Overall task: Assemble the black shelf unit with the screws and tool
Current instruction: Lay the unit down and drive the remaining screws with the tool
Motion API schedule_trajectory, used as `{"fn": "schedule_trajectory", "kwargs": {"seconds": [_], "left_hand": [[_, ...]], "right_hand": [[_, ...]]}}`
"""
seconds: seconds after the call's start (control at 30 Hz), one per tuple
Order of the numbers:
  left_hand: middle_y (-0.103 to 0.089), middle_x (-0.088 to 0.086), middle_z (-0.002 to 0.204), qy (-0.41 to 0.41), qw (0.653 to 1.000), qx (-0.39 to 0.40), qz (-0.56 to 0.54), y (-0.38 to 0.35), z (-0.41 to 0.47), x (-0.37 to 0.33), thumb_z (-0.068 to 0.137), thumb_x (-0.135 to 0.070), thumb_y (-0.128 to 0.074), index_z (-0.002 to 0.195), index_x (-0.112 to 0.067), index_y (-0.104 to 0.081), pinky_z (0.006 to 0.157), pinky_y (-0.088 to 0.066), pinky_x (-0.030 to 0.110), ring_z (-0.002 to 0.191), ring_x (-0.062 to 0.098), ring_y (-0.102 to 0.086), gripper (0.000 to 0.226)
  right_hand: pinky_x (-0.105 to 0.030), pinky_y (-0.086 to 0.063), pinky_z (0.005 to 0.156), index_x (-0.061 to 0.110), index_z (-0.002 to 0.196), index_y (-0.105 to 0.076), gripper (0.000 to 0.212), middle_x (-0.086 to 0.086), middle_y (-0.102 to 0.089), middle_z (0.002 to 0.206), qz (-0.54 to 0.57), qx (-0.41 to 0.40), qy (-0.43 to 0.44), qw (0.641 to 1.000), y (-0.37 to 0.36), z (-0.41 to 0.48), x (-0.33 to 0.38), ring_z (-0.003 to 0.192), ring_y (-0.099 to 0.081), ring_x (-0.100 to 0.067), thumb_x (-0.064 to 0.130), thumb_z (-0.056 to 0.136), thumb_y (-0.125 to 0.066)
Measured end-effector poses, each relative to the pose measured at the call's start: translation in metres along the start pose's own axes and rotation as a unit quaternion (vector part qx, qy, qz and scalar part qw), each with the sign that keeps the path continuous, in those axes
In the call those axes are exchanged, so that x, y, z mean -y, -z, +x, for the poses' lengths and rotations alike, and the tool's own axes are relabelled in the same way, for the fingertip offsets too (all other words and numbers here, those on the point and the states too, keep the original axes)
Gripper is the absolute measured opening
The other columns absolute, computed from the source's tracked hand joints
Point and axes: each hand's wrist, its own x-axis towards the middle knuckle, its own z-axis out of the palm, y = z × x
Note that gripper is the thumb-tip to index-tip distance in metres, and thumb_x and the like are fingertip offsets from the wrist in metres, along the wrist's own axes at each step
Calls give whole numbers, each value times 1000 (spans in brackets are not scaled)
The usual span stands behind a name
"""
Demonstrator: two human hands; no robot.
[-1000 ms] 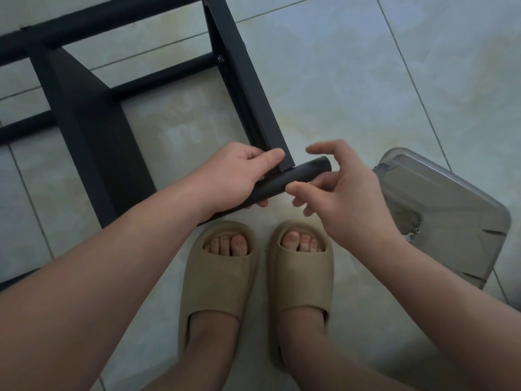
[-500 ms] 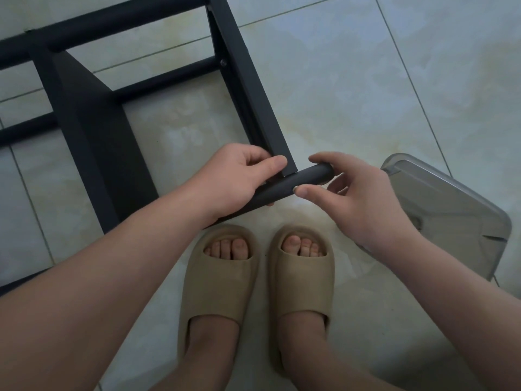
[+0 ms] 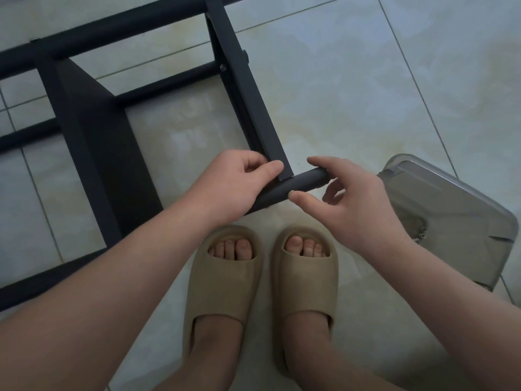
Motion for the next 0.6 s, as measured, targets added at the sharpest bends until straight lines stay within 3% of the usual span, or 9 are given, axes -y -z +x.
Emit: {"fn": "schedule_trajectory", "kwargs": {"seconds": [0.13,0.23,0.3,0.37,0.5,0.6], "left_hand": [[-71,-5,72,-8,999,-51,16,-5,-4,0,94,-46,-62,89,-29,-60,66,-47,33,62,5,-61,18],[-63,-13,87,-35,988,-136,60,-10,-11,-4,95,-47,-60,102,-33,-53,68,-46,30,76,3,-60,17],[-55,-12,94,-108,963,-205,137,-13,-16,-10,95,-43,-59,112,-27,-53,73,-44,32,86,12,-54,25],[-54,-5,96,-209,935,-225,178,-19,-22,-21,94,-34,-60,110,-18,-57,74,-43,34,89,19,-50,23],[-59,6,98,-380,889,-112,229,-48,-31,-40,93,-19,-60,99,-8,-64,74,-45,36,89,26,-53,13],[-60,7,108,-422,854,13,304,-75,-32,-42,96,-26,-51,106,-11,-63,82,-48,41,96,28,-54,21]], "right_hand": [[-35,-54,81,27,138,-57,68,13,-58,105,-25,5,17,1000,-1,-4,0,84,-58,-8,60,79,-67],[-35,-53,87,30,145,-48,70,14,-58,117,-23,24,34,999,6,-10,-6,97,-58,-5,64,86,-61],[-35,-51,93,29,148,-45,65,12,-57,124,-23,30,41,998,13,-17,-13,108,-57,-5,59,92,-59],[-38,-48,99,22,148,-47,63,5,-58,128,-39,29,47,998,23,-25,-22,119,-55,-12,54,95,-54],[-27,-41,105,9,139,-57,50,-5,-59,129,-98,-13,73,992,44,-42,-41,121,-55,-23,35,97,-61],[-21,-39,104,6,133,-62,44,-7,-61,126,-128,-48,75,988,62,-53,-59,119,-56,-23,25,93,-63]]}}
